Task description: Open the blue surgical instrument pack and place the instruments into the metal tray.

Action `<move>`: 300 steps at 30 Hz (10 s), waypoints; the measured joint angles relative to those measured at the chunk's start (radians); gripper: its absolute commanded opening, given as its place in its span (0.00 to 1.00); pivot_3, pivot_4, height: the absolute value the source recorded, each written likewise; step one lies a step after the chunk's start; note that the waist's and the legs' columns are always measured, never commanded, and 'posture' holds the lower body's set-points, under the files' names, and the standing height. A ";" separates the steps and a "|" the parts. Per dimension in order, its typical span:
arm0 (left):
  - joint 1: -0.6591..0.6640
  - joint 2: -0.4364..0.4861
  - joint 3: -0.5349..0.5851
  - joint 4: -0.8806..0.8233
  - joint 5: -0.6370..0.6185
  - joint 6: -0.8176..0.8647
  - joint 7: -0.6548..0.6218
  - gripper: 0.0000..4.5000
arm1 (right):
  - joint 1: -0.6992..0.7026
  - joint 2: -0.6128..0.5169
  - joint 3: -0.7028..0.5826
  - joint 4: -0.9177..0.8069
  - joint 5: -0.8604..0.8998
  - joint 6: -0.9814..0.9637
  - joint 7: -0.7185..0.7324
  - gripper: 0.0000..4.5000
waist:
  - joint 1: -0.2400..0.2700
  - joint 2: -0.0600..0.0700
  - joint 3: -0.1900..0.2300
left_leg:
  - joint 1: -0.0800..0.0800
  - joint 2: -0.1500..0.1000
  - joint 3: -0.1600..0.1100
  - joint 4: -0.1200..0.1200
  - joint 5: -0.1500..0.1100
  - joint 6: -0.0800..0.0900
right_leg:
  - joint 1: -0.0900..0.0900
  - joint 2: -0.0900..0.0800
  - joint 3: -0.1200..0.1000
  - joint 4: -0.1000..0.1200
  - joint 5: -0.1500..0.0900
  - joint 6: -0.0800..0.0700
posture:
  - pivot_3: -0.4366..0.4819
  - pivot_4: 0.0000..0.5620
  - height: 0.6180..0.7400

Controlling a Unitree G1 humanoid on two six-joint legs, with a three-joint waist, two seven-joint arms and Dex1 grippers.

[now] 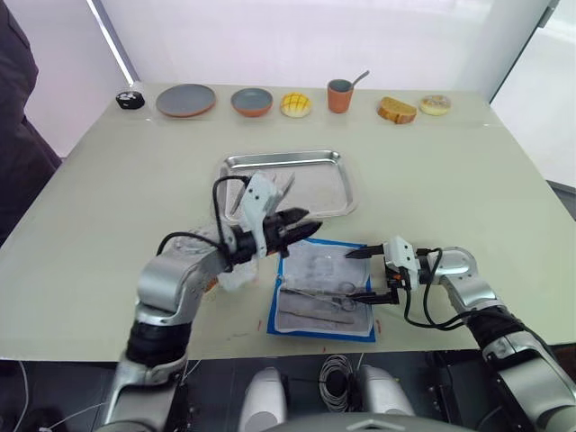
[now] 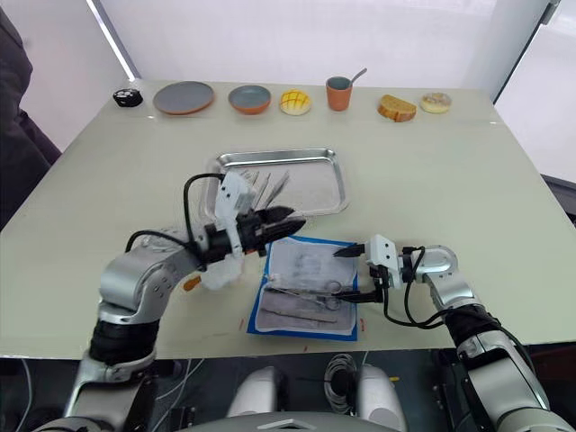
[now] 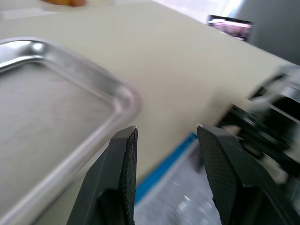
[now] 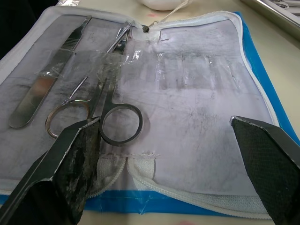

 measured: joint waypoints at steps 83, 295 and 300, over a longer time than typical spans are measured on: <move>-0.153 0.052 -0.235 0.769 0.205 -1.020 -0.713 1.00 | 0.607 -0.636 -0.974 -1.105 0.619 0.829 -0.014 1.00 | 0.055 0.030 0.038 | -0.051 -0.006 0.000 0.038 0.002 0.003 | -0.029 -0.007 -0.019 0.008 0.014 0.022 | 0.48 0.27 1.00; -0.134 -0.080 -0.306 0.703 0.365 -0.945 -0.546 1.00 | -0.391 0.120 -0.137 -0.587 -0.039 1.259 -0.985 0.01 | 0.029 0.041 0.007 | -0.039 -0.019 -0.004 0.039 -0.001 0.009 | -0.018 -0.007 -0.001 0.016 0.011 0.024 | 0.48 0.27 1.00; -0.120 -0.077 -0.304 0.686 0.364 -0.941 -0.531 1.00 | -0.426 0.286 -0.208 -0.415 -0.070 1.206 -1.142 0.01 | 0.027 0.041 0.007 | -0.039 -0.019 -0.004 0.038 -0.001 0.009 | -0.018 -0.007 0.000 0.015 0.011 0.024 | 0.48 0.27 1.00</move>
